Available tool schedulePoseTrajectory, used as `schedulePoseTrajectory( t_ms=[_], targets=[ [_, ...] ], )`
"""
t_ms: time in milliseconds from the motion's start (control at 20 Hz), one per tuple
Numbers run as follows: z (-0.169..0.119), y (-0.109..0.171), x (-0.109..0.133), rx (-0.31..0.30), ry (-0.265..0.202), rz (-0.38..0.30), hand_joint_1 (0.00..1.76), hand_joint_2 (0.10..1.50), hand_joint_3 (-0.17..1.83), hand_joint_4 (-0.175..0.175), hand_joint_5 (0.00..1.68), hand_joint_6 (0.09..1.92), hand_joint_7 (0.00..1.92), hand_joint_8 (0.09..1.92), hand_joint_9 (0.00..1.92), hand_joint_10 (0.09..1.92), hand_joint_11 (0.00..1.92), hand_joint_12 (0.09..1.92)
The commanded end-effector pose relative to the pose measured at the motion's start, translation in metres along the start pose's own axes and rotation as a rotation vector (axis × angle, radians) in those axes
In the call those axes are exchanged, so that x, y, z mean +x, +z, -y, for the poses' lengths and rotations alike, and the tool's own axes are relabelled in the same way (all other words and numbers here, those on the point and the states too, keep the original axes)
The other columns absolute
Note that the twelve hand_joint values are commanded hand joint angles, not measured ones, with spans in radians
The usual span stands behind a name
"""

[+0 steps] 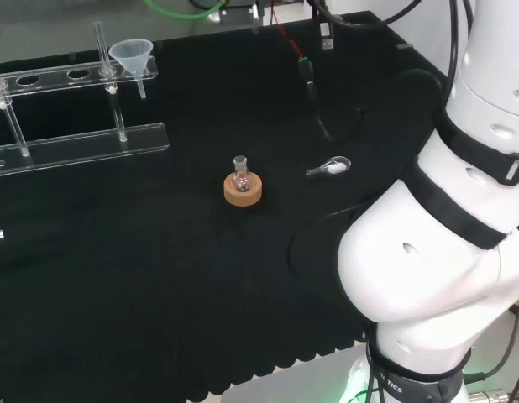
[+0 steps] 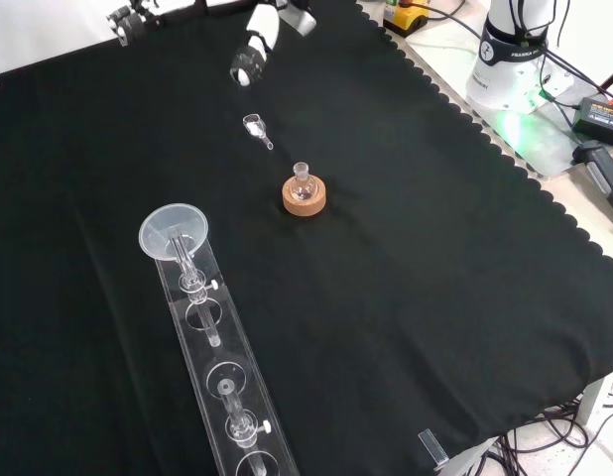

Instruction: Pick up the funnel from the transparent funnel stand.

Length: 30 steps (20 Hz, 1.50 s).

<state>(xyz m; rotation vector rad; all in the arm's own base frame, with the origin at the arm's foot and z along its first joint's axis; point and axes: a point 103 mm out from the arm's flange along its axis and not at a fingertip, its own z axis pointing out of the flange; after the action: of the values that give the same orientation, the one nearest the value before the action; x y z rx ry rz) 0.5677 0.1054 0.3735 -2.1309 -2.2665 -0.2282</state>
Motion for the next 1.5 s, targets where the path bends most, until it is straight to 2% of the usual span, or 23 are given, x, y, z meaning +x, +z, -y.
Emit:
schedulePoseTrajectory(
  t_ms=[50,400,600,800,950,1300,1450,1500],
  targets=[
    [-0.039,0.052,0.003,0.096,0.015,0.039,0.2,0.81,0.01,0.091,0.0,0.09,0.0,0.09,0.0,0.09,0.0,0.37],
    [-0.064,0.094,0.026,0.171,-0.017,0.05,0.2,0.81,0.01,0.091,0.0,0.09,0.0,0.09,0.0,0.09,0.0,0.38],
    [-0.068,0.109,0.029,0.204,-0.013,0.07,0.2,0.81,0.01,0.09,0.0,0.09,0.0,0.09,0.0,0.09,0.0,0.38],
    [-0.065,0.131,0.045,0.24,-0.015,0.079,0.21,0.81,0.01,0.09,0.0,0.09,0.0,0.09,0.0,0.09,0.0,0.38],
    [-0.068,0.143,0.046,0.268,0.003,0.08,0.21,0.82,0.01,0.09,0.0,0.09,0.0,0.09,0.0,0.09,0.0,0.39],
    [-0.069,0.164,0.053,0.306,-0.012,0.082,0.21,0.82,0.01,0.089,0.0,0.09,0.0,0.09,0.0,0.09,0.0,0.39],
    [-0.069,0.17,0.054,0.318,-0.004,0.092,0.21,0.82,0.01,0.089,0.0,0.09,0.0,0.09,0.0,0.09,0.0,0.39],
    [-0.07,0.167,0.036,0.311,-0.004,0.071,0.21,0.82,0.01,0.089,0.0,0.09,0.0,0.09,0.0,0.09,0.0,0.39]
  ],
)
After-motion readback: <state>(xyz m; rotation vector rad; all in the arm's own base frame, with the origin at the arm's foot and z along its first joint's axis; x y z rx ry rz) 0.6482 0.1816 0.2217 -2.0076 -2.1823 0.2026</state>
